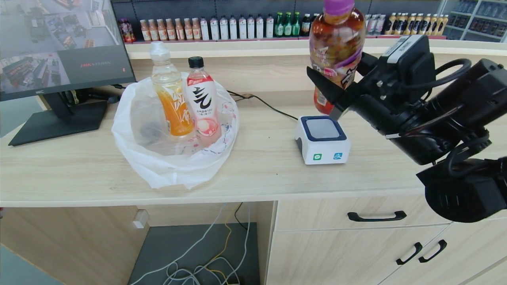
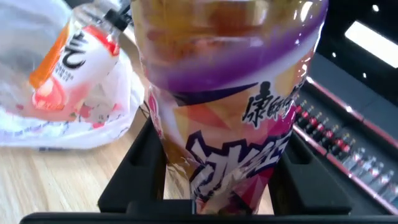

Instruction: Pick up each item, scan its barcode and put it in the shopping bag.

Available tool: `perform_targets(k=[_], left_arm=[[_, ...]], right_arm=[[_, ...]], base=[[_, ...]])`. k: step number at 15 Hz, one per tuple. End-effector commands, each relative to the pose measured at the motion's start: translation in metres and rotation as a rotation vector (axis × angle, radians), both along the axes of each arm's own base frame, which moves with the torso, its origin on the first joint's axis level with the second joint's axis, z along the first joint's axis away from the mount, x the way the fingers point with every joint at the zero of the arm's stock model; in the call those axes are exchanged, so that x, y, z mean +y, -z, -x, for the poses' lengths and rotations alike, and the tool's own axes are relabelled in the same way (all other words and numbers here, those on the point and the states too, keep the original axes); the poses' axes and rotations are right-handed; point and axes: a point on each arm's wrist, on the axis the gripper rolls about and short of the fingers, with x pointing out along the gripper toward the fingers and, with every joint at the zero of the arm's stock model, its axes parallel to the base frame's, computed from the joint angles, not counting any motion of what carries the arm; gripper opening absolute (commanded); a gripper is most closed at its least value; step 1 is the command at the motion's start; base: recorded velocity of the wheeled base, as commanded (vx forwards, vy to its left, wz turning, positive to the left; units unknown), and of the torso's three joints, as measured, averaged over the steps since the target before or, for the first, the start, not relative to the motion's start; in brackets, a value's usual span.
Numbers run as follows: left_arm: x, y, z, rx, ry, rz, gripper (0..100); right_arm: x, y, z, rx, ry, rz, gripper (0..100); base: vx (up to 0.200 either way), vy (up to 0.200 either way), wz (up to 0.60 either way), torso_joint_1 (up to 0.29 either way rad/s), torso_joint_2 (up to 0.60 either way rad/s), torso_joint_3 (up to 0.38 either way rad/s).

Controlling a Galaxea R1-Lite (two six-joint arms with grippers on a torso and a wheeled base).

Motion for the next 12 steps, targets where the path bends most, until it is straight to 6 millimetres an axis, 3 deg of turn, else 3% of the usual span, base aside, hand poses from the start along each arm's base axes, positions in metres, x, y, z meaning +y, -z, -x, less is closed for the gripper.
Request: perform_targets(k=[1, 8, 12], left_arm=[[0.000, 0.000, 0.000, 0.000, 0.000, 0.000, 100], [0.000, 0.000, 0.000, 0.000, 0.000, 0.000, 100], [0.000, 0.000, 0.000, 0.000, -0.002, 0.000, 100]], right_arm=[[0.007, -0.011, 0.019, 0.011, -0.029, -0.096, 0], [-0.022, 0.011, 0.057, 0.256, 0.008, -0.357, 0], [-0.032, 0.028, 0.068, 0.335, 0.041, -0.373, 0]], base=[[0.000, 0.000, 0.00, 0.000, 0.00, 0.000], [0.000, 0.000, 0.00, 0.000, 0.00, 0.000], [0.000, 0.000, 0.00, 0.000, 0.00, 0.000]])
